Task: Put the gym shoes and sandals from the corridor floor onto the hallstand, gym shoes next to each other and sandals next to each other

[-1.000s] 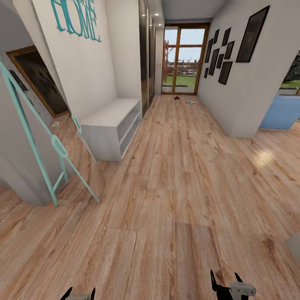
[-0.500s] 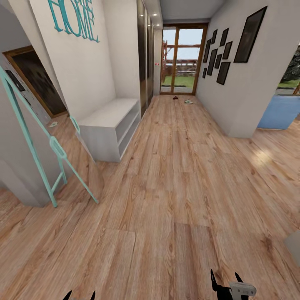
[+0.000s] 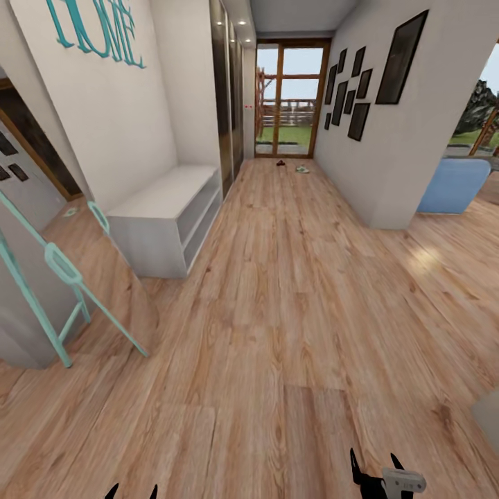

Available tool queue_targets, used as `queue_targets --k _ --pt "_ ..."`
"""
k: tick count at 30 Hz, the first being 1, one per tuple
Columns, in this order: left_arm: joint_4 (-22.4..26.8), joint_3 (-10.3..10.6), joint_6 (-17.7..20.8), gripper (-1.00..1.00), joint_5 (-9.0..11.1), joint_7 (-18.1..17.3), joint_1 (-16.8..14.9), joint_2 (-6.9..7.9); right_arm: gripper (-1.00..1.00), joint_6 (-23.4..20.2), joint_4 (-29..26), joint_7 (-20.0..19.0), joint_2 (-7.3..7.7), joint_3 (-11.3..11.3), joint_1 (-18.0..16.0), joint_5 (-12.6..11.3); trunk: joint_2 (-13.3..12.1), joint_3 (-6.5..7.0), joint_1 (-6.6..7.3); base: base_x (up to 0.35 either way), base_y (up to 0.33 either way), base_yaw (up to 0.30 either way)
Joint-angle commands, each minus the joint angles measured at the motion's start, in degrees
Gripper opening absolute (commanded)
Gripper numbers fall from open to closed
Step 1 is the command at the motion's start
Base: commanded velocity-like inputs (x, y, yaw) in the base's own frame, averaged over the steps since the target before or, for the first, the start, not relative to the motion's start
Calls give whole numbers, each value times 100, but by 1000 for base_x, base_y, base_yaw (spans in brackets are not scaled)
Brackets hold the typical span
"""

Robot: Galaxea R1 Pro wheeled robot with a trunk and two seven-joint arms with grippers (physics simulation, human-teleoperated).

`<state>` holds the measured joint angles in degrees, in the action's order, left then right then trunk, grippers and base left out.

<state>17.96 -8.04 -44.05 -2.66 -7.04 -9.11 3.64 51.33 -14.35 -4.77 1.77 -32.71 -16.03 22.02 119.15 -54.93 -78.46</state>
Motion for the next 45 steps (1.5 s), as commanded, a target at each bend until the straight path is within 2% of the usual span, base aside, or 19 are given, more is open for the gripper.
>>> queue_targets --k 1,16,45 --pt "-3 -49 -15 100 -26 -43 -4 -2 100 19 3 -50 -1 -48 -5 13 2 -5 -3 333 0 -7" --pt "9 -230 -31 100 -19 -43 -4 -4 100 24 3 -50 -4 -47 -5 11 2 -5 -3 337 0 -1" --pt "15 -232 -43 100 -24 -48 -4 -39 100 26 3 -50 -5 -43 -5 13 2 -5 -3 338 -4 0"
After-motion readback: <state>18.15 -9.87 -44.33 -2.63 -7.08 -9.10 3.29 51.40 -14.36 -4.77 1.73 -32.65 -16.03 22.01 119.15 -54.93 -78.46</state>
